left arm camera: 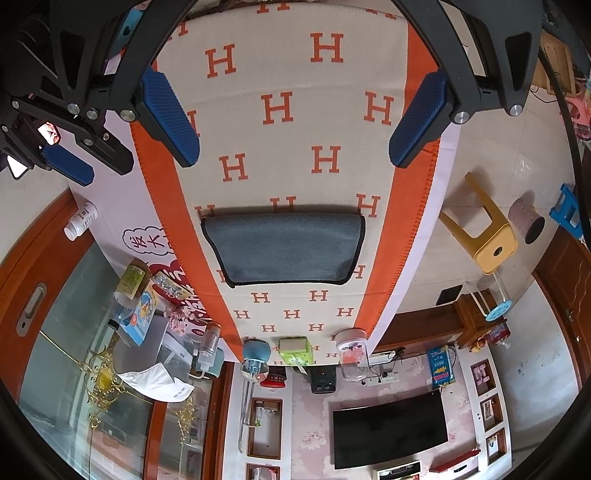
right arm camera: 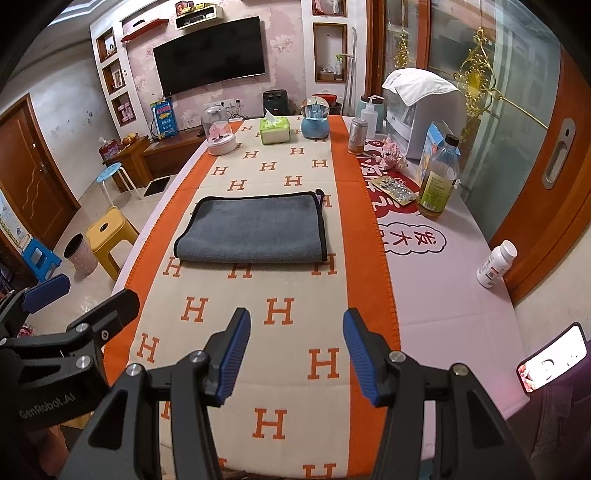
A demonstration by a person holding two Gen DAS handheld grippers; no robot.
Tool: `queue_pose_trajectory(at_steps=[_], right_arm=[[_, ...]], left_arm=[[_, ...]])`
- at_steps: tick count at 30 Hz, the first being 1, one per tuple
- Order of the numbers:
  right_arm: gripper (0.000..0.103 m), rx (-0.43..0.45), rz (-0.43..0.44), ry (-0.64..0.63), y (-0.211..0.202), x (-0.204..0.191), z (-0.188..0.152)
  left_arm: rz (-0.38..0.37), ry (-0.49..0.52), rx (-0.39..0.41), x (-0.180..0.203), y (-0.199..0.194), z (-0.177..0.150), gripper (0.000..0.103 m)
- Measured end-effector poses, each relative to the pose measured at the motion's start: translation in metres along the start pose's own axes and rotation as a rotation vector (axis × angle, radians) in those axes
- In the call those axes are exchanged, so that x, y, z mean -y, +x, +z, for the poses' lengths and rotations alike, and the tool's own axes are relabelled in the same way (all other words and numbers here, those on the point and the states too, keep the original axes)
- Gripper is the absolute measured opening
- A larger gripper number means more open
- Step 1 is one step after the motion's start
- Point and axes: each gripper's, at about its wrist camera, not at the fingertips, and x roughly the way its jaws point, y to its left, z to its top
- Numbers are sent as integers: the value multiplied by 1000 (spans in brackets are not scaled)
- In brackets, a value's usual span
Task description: Fold towel
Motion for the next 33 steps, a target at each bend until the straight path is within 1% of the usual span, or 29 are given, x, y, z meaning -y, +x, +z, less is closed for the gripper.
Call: queue_pose_trajectory(at_steps=[7, 33], right_arm=[[52, -4, 3, -3, -1, -2, -6], [52, -6, 2, 1, 1, -4, -3]], left_arm=[[-1, 4, -4, 0, 0, -3, 102], [0, 8, -14, -2, 3, -6, 102]])
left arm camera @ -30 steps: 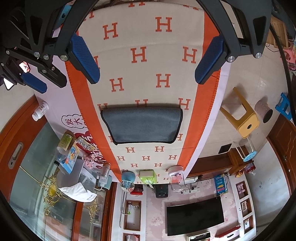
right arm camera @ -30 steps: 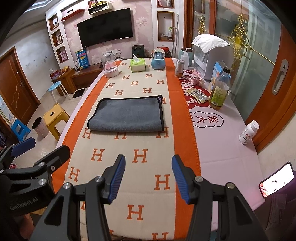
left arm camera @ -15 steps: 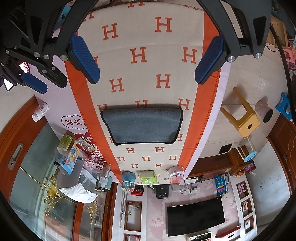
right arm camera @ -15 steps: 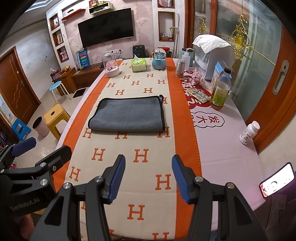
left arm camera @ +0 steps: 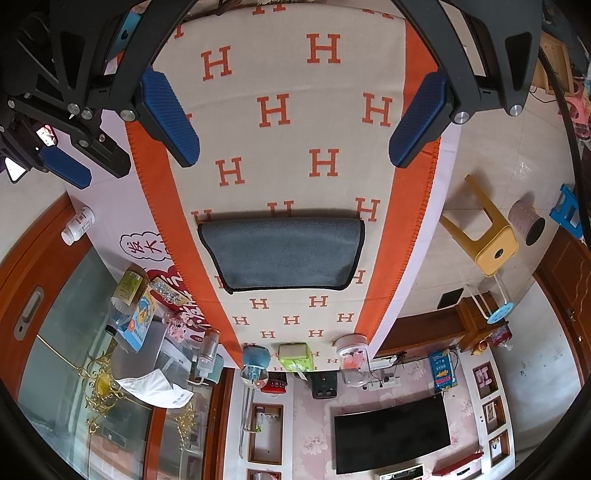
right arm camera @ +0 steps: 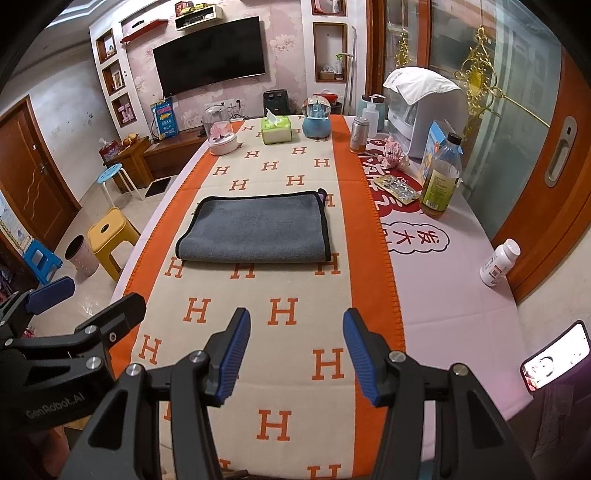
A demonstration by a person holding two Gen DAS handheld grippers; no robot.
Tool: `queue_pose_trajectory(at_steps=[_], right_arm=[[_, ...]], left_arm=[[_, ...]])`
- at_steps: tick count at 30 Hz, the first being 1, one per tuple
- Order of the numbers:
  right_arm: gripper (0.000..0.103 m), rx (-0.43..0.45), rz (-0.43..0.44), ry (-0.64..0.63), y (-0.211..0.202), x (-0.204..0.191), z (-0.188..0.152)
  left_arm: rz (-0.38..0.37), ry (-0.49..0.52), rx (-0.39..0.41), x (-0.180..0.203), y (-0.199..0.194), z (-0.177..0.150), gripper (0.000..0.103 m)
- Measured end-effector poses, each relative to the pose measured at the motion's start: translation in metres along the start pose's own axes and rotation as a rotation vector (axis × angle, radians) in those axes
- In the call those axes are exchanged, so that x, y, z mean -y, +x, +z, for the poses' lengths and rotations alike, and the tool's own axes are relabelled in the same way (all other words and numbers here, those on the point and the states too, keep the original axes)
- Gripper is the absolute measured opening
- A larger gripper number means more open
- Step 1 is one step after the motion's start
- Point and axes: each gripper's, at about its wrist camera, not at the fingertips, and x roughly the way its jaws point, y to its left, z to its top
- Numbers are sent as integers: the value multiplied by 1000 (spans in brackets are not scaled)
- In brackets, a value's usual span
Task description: Fold towel
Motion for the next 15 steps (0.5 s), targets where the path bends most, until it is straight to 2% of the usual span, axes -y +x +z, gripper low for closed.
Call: queue_pose_trajectory(at_steps=[15], right_arm=[[52, 2, -1, 0, 1, -2, 1]], left_arm=[[1, 3, -7, -2, 4, -2, 102]])
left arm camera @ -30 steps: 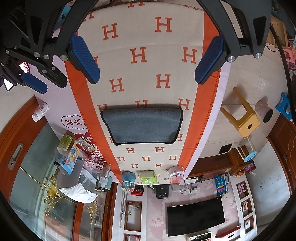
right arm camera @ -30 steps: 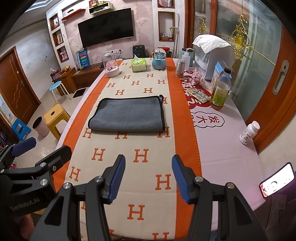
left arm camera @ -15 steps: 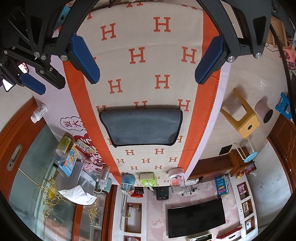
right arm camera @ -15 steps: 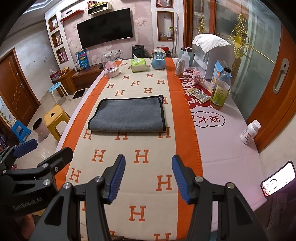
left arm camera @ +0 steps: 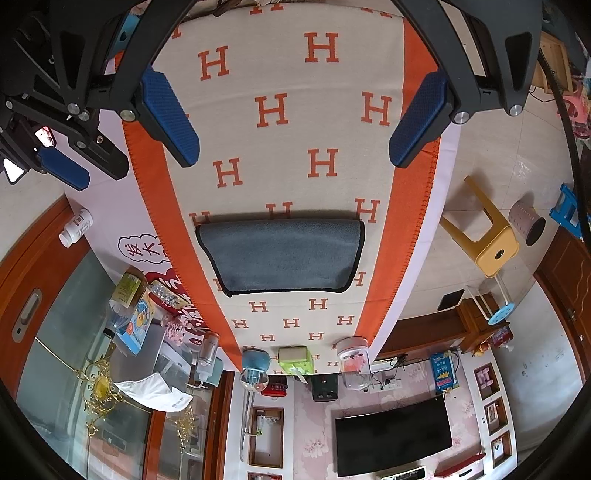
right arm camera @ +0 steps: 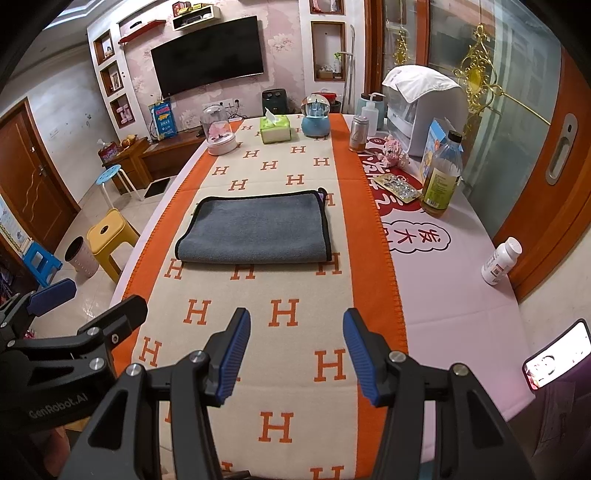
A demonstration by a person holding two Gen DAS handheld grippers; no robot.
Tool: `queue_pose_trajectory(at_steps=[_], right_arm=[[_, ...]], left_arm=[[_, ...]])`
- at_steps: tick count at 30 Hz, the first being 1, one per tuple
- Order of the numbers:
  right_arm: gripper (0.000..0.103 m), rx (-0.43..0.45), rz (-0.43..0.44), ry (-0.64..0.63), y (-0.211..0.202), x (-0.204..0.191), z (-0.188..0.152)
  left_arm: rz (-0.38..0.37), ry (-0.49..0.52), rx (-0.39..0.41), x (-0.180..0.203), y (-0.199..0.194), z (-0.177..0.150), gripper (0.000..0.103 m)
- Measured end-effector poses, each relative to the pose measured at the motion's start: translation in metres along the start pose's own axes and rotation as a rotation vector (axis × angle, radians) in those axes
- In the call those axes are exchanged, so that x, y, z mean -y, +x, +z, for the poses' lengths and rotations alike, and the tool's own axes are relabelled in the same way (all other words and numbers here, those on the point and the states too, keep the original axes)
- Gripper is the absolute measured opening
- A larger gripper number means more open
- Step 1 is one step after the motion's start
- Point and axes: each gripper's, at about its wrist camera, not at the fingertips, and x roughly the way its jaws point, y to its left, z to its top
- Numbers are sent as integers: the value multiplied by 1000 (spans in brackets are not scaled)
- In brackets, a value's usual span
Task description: Fold towel
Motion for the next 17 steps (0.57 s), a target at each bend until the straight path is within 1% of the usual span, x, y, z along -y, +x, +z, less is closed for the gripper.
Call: queue_pose_trajectory(at_steps=[17], right_arm=[[52, -1, 0, 0, 0, 0, 0]], left_arm=[[0, -2, -6, -2, 2, 0, 102]])
